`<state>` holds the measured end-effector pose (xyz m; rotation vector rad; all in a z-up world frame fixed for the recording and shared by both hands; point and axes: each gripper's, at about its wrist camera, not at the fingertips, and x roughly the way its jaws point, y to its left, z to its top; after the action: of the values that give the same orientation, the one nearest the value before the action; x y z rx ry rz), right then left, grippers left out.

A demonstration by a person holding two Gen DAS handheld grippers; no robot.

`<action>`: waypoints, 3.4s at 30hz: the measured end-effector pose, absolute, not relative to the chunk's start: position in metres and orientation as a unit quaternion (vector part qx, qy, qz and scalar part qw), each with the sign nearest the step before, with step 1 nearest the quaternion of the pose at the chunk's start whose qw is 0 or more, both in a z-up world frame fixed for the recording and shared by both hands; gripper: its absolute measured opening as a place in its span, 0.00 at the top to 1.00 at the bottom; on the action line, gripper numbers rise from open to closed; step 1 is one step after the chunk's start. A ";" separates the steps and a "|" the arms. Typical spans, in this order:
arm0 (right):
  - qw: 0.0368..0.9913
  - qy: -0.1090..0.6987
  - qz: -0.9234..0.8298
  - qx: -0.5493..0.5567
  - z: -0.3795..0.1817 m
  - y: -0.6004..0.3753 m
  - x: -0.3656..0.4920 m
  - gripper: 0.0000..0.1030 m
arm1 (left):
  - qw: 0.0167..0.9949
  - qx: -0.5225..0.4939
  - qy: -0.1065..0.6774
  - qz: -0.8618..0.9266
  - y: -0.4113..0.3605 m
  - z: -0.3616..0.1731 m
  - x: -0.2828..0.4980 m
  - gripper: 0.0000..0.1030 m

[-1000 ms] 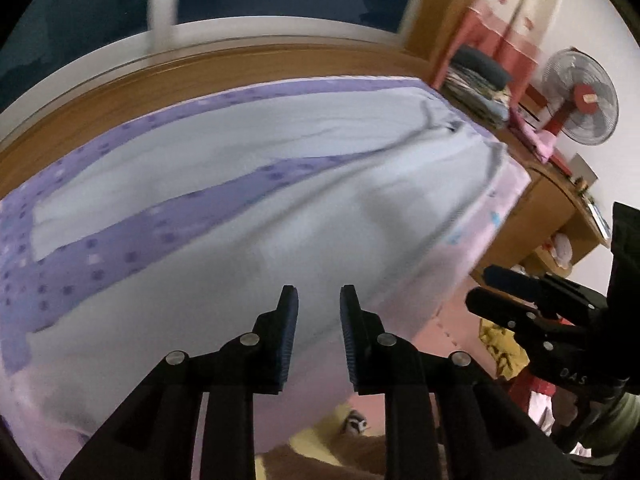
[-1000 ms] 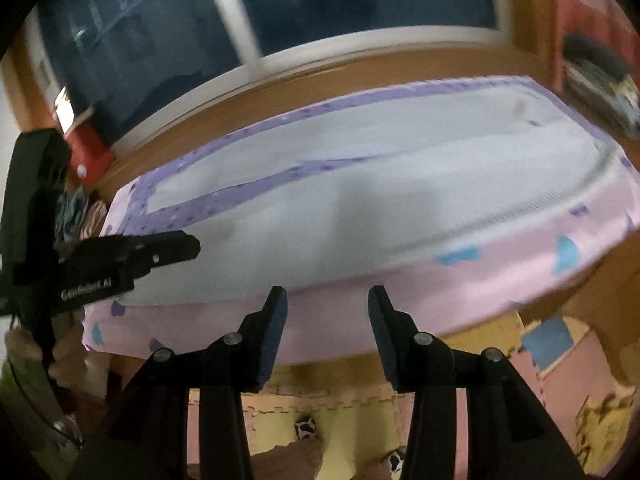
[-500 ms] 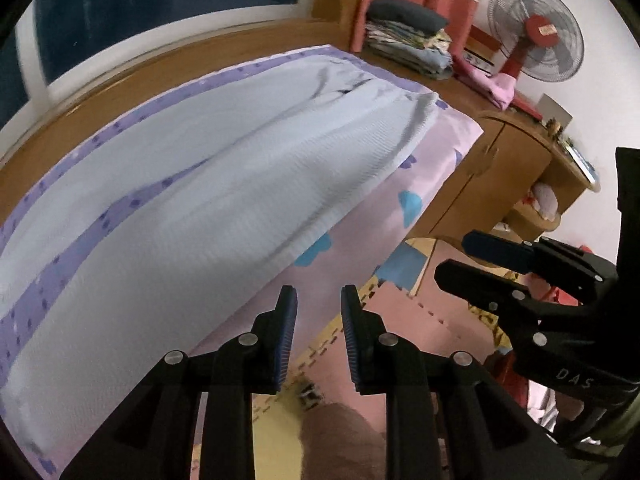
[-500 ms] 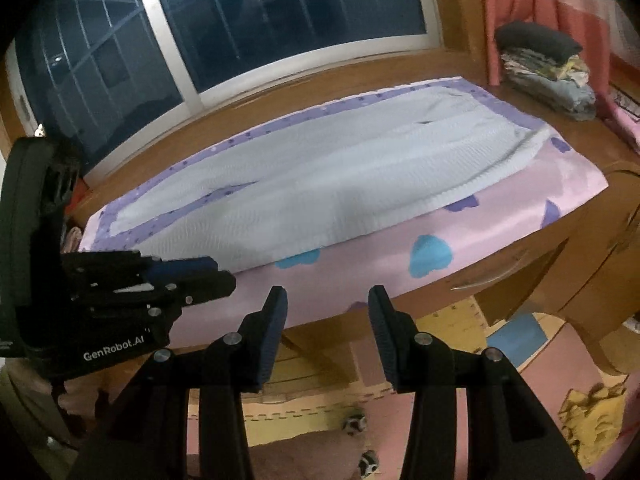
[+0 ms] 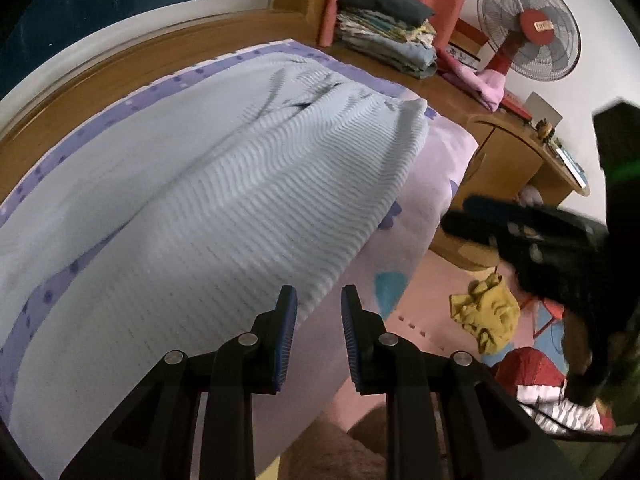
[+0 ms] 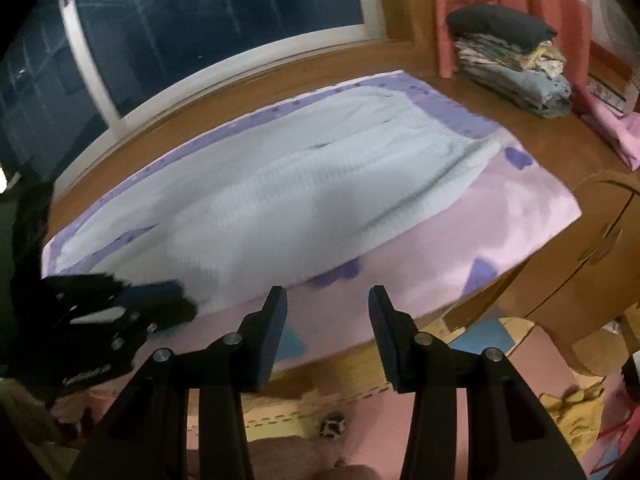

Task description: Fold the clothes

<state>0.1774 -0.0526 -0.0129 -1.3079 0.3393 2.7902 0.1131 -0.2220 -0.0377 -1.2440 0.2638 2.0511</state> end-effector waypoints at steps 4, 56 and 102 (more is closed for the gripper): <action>0.018 0.114 0.898 -0.425 -0.011 -0.018 0.159 0.59 | 0.343 -0.488 0.110 0.795 -0.204 -0.039 0.107 0.78; -0.179 0.232 0.818 -0.494 -0.010 0.129 0.013 0.93 | 0.133 -0.481 0.145 0.854 -0.079 -0.061 0.112 0.61; -0.175 -0.038 0.869 -0.461 -0.022 0.193 0.074 0.62 | 0.204 -0.531 0.119 0.814 -0.015 -0.052 0.133 0.91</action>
<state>0.0743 0.1934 -0.0216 -1.6352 -0.1342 3.0849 0.1335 -0.0152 -0.0522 -1.4808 0.3331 2.2706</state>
